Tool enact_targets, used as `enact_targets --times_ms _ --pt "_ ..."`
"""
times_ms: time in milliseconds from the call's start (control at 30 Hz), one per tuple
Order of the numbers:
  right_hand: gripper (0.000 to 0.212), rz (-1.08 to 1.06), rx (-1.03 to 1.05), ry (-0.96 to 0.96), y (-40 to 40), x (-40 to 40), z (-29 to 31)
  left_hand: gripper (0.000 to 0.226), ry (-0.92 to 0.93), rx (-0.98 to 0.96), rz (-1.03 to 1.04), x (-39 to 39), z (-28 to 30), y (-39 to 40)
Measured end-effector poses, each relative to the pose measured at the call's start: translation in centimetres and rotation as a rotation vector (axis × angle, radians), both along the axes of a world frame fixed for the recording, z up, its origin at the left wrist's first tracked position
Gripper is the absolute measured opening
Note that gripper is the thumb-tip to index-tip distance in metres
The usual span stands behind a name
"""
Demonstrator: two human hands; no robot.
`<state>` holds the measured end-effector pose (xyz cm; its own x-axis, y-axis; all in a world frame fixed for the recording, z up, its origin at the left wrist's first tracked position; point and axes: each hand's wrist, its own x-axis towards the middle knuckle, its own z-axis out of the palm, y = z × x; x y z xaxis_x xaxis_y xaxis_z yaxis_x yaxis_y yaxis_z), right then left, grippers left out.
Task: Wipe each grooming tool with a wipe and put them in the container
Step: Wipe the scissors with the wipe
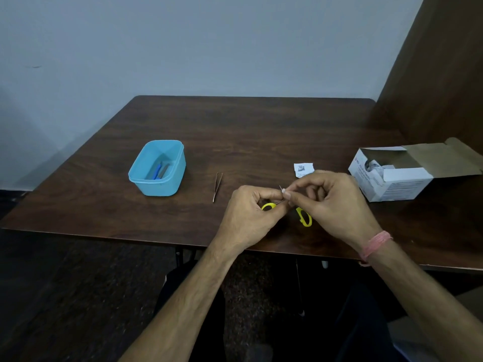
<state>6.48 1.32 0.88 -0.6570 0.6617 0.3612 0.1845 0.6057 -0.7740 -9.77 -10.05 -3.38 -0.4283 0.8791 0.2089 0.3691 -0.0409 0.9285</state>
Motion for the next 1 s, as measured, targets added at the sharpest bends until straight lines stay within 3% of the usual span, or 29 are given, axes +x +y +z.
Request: enact_targets --times_ms 367,633,867,1000 --pt "0.008 -0.086 0.031 0.032 -0.8 -1.5 0.7 0.019 0.05 -0.009 0.014 0.1 -0.1 0.0" --pt "0.01 -0.073 -0.025 0.007 -0.8 0.4 -0.6 0.009 0.031 0.016 -0.033 0.0 -0.5 0.2" --pt "0.01 -0.216 0.182 0.014 -1.4 0.1 -2.3 0.009 -0.029 -0.002 -0.053 -0.1 -0.2 0.1" --pt "0.007 -0.221 0.245 0.06 -2.0 0.3 -3.6 0.043 -0.052 -0.026 0.0 -0.1 -0.1 0.4"
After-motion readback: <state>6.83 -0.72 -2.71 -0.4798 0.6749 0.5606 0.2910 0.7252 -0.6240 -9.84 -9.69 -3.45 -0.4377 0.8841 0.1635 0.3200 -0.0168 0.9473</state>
